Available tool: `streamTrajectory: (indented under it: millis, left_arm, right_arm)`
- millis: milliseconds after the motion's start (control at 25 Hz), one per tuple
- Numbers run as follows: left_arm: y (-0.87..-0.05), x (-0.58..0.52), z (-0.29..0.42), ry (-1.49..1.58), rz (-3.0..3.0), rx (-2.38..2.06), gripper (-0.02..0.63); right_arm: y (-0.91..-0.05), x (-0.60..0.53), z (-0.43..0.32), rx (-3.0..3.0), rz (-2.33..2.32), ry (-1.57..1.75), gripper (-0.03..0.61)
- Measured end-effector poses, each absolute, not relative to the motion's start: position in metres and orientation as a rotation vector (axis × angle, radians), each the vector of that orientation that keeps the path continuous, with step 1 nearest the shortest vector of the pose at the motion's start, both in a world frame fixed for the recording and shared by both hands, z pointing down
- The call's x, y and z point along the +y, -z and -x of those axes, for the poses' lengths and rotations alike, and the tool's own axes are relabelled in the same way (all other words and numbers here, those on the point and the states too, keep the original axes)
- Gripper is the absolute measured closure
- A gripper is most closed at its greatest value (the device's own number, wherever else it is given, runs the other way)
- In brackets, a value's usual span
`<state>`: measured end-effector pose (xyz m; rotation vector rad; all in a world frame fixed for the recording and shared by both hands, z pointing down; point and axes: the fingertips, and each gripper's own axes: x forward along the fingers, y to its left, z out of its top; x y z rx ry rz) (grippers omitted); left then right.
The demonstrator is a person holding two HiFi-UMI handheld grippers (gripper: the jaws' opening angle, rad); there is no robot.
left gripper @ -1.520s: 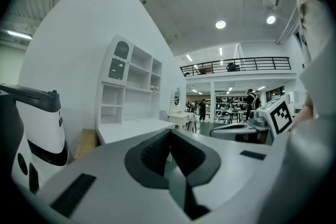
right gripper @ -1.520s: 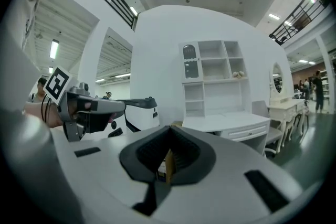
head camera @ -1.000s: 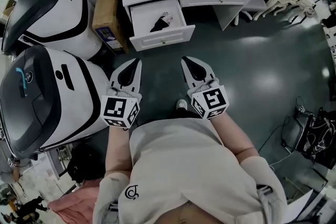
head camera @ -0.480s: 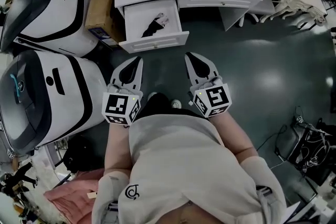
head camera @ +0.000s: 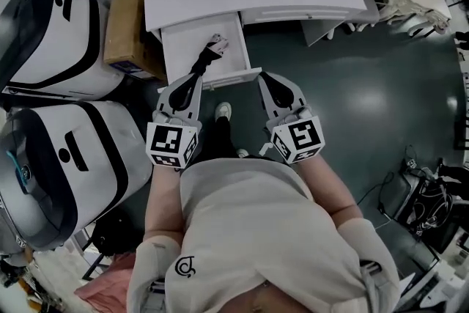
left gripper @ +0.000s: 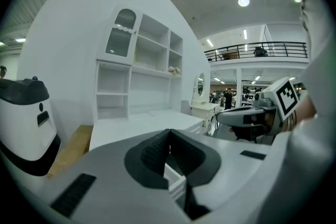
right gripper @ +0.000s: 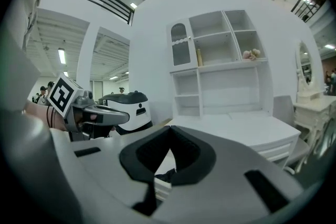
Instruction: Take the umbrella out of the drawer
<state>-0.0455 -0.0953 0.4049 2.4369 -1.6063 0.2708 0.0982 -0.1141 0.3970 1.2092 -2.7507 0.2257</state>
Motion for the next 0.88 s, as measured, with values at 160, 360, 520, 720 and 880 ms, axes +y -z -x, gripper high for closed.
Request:
streamTrajectory:
  millis: [160,360,520,720,880]
  left_arm:
    - [-0.416,-0.161,0.066,-0.266,-2.445,-1.558,0.601]
    - [-0.458,-0.21,0.085,-0.332,-2.418,-1.472,0.601]
    - [-0.515,-0.232,0.09,-0.493,-2.369,-1.354,0.57]
    - [-0.583,-0.251,0.087,-0.629,-2.305,-1.171,0.487]
    - [-0.626,-0.262,0.081,-0.691,-2.259,-1.058,0.411]
  right_arm:
    - [-0.397,-0.172,-0.076,-2.739,-1.222,-0.221,0.572]
    - [-0.411,-0.218,-0.048,-2.719,-1.21,-0.21,0.572]
    - [-0.429,-0.247,-0.029,-2.697,-1.197,-0.244,0.572]
    - [-0.456,-0.275,-0.017,-2.664,-1.206,-0.292,0.572]
    - [-0.48,-0.289,-0.016,-2.621,-1.215,-0.351,0.572]
